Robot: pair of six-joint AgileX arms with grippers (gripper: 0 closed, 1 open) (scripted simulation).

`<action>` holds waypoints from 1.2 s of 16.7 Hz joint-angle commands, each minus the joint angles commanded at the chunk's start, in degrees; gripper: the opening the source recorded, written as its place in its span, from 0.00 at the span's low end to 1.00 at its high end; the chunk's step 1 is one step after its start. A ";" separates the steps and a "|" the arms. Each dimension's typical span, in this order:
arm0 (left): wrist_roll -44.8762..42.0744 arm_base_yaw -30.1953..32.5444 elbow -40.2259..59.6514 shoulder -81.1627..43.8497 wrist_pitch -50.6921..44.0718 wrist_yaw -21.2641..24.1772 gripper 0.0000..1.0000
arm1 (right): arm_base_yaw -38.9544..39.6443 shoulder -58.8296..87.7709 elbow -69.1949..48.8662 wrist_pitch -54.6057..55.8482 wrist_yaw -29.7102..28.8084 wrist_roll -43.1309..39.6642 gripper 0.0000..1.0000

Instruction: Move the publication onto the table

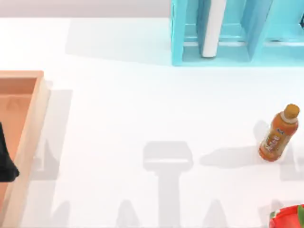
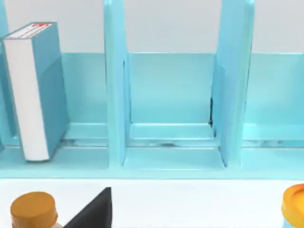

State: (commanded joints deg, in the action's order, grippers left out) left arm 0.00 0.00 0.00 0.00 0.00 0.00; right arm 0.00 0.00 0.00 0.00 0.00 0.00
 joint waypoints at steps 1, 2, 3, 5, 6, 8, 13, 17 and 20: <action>0.00 0.00 0.00 0.00 0.00 0.00 1.00 | 0.00 0.00 0.00 0.00 0.00 0.00 1.00; 0.00 0.00 0.00 0.00 0.00 0.00 1.00 | 0.00 0.00 0.00 0.00 0.00 0.00 1.00; 0.00 0.00 0.00 0.00 0.00 0.00 1.00 | 0.19 0.56 -0.36 0.44 -0.14 0.02 1.00; 0.00 0.00 0.00 0.00 0.00 0.00 1.00 | 1.10 3.50 -2.11 2.63 -0.89 0.08 1.00; 0.00 0.00 0.00 0.00 0.00 0.00 1.00 | 1.78 5.88 -3.44 4.29 -1.52 0.11 1.00; 0.00 0.00 0.00 0.00 0.00 0.00 1.00 | 3.51 12.43 -6.79 8.53 -3.23 0.17 1.00; 0.00 0.00 0.00 0.00 0.00 0.00 1.00 | 9.33 37.50 -17.99 22.91 -9.72 0.34 1.00; 0.00 0.00 0.00 0.00 0.00 0.00 1.00 | 14.80 62.87 -28.33 36.33 -16.14 0.52 1.00; 0.00 0.00 0.00 0.00 0.00 0.00 1.00 | 18.94 82.52 -36.14 46.47 -21.02 0.65 1.00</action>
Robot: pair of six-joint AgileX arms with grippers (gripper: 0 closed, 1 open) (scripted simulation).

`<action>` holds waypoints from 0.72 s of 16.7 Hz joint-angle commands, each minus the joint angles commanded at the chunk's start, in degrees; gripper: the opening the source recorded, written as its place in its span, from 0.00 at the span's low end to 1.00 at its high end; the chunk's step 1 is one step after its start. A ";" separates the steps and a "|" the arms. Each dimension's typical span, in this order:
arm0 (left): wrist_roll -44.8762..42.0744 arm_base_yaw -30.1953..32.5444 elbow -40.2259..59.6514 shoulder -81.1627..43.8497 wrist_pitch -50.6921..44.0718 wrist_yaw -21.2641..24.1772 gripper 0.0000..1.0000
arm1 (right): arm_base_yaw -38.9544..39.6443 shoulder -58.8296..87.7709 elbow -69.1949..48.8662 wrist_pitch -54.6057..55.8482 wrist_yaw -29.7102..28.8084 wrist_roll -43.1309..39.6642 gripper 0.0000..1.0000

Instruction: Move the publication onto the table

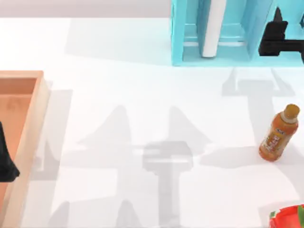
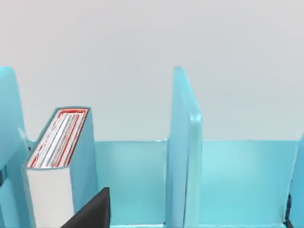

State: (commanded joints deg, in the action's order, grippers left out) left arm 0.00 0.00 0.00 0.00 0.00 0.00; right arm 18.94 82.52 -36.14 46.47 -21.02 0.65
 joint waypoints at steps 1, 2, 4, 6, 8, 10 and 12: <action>0.00 0.00 0.00 0.00 0.00 0.00 1.00 | 1.33 6.36 -2.54 3.29 -1.56 0.04 1.00; 0.00 0.00 0.00 0.00 0.00 0.00 1.00 | 2.62 12.51 -5.02 6.49 -3.06 0.07 1.00; 0.00 0.00 0.00 0.00 0.00 0.00 1.00 | 5.03 23.95 -9.72 12.52 -5.83 0.13 1.00; 0.00 0.00 0.00 0.00 0.00 0.00 1.00 | 7.13 33.90 -13.98 17.95 -8.22 0.17 1.00; 0.00 0.00 0.00 0.00 0.00 0.00 1.00 | 8.85 41.93 -17.64 22.55 -10.17 0.21 1.00; 0.00 0.00 0.00 0.00 0.00 0.00 1.00 | 10.12 47.68 -20.49 26.10 -11.60 0.24 1.00; 0.00 0.00 0.00 0.00 0.00 0.00 1.00 | 10.88 50.97 -22.27 28.29 -12.45 0.27 1.00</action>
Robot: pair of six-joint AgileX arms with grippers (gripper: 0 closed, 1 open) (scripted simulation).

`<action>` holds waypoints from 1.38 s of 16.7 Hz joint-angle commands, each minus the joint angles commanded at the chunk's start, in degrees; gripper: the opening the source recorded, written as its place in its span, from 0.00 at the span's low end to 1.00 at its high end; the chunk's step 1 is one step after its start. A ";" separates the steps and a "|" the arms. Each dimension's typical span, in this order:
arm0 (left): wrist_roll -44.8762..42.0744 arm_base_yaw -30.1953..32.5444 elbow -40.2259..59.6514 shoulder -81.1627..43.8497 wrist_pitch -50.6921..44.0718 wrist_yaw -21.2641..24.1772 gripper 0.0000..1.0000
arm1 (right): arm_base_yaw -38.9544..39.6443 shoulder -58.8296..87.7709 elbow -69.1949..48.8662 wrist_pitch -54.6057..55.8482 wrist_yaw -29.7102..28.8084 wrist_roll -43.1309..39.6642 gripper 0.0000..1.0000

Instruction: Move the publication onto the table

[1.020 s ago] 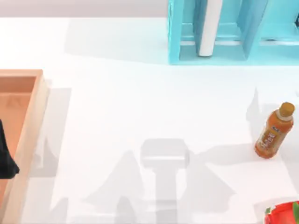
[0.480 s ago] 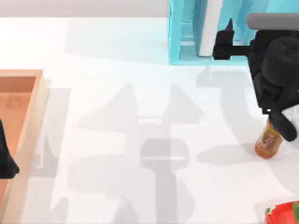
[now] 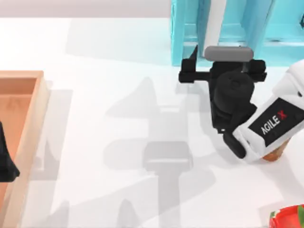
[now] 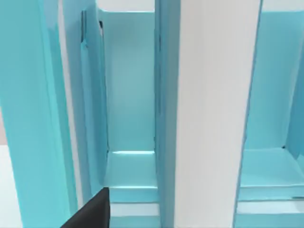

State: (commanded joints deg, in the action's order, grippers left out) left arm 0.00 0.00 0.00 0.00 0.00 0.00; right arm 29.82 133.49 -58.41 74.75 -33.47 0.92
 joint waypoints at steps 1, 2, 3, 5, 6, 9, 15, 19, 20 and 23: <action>0.00 0.00 0.00 0.00 0.00 0.00 1.00 | 0.16 0.68 -0.39 0.47 -0.17 0.01 1.00; 0.00 0.00 0.00 0.00 0.00 0.00 1.00 | 0.18 0.80 -0.45 0.55 -0.20 0.01 1.00; 0.00 0.00 0.00 0.00 0.00 0.00 1.00 | 0.18 0.80 -0.45 0.55 -0.20 0.01 1.00; 0.00 0.00 0.00 0.00 0.00 0.00 1.00 | 0.18 0.80 -0.45 0.55 -0.20 0.01 1.00; 0.00 0.00 0.00 0.00 0.00 0.00 1.00 | -0.11 0.69 -0.22 0.40 -0.09 0.01 1.00; 0.00 0.00 0.00 0.00 0.00 0.00 1.00 | -0.25 1.52 -2.34 -0.69 0.17 0.02 1.00; 0.00 0.00 0.00 0.00 0.00 0.00 1.00 | -2.66 7.27 -16.04 -8.47 2.59 -0.08 1.00; 0.00 0.00 0.00 0.00 0.00 0.00 1.00 | -5.40 10.90 -24.56 -13.30 5.29 -0.15 1.00; 0.00 0.00 0.00 0.00 0.00 0.00 1.00 | -5.93 11.47 -25.83 -14.01 5.81 -0.15 1.00; 0.00 0.00 0.00 0.00 0.00 0.00 1.00 | -6.35 11.90 -26.77 -14.52 6.22 -0.15 1.00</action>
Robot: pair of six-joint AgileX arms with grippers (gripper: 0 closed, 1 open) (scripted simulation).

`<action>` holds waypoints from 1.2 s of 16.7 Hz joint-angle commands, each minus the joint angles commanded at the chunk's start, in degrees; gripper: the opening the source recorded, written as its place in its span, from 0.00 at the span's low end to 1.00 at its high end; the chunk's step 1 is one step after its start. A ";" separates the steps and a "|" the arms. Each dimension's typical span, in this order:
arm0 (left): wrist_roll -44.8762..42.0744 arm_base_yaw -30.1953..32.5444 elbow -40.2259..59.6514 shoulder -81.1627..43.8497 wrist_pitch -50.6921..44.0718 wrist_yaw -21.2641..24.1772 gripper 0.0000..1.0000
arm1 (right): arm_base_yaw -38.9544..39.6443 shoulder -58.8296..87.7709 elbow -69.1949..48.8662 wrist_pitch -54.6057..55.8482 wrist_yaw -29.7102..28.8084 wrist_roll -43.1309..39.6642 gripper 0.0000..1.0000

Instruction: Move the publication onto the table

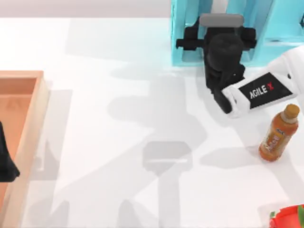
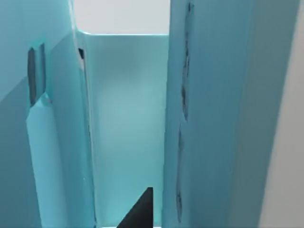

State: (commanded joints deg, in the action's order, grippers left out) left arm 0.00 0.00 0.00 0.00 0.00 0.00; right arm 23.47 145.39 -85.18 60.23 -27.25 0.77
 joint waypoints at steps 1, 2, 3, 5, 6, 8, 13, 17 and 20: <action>0.00 0.00 0.00 0.00 0.00 0.00 1.00 | 0.00 0.00 0.00 0.00 0.00 0.00 1.00; 0.00 0.00 0.00 0.00 0.00 0.00 1.00 | 0.00 0.00 0.00 0.00 0.00 0.00 1.00; 0.00 0.00 0.00 0.00 0.00 0.00 1.00 | 0.00 0.00 0.00 0.00 0.00 0.00 0.92; 0.00 0.00 0.00 0.00 0.00 0.00 1.00 | 0.00 0.00 0.00 0.00 0.00 0.00 0.77; 0.00 0.00 0.00 0.00 0.00 0.00 1.00 | 0.00 0.00 0.00 0.00 0.00 0.00 0.70; 0.00 0.00 0.00 0.00 0.00 0.00 1.00 | 0.00 0.00 0.00 0.00 0.00 0.00 0.55; 0.00 0.00 0.00 0.00 0.00 0.00 1.00 | 0.00 0.00 0.00 0.00 0.00 0.00 0.17; 0.00 0.00 0.00 0.00 0.00 0.00 1.00 | 0.00 0.00 0.00 0.00 0.00 0.00 0.00; 0.00 0.00 0.00 0.00 0.00 0.00 1.00 | 0.00 0.00 0.00 0.00 0.00 0.00 0.00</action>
State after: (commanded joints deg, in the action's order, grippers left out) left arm 0.00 0.00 0.00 0.00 0.00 0.00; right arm 23.47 145.39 -85.18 60.23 -27.25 0.77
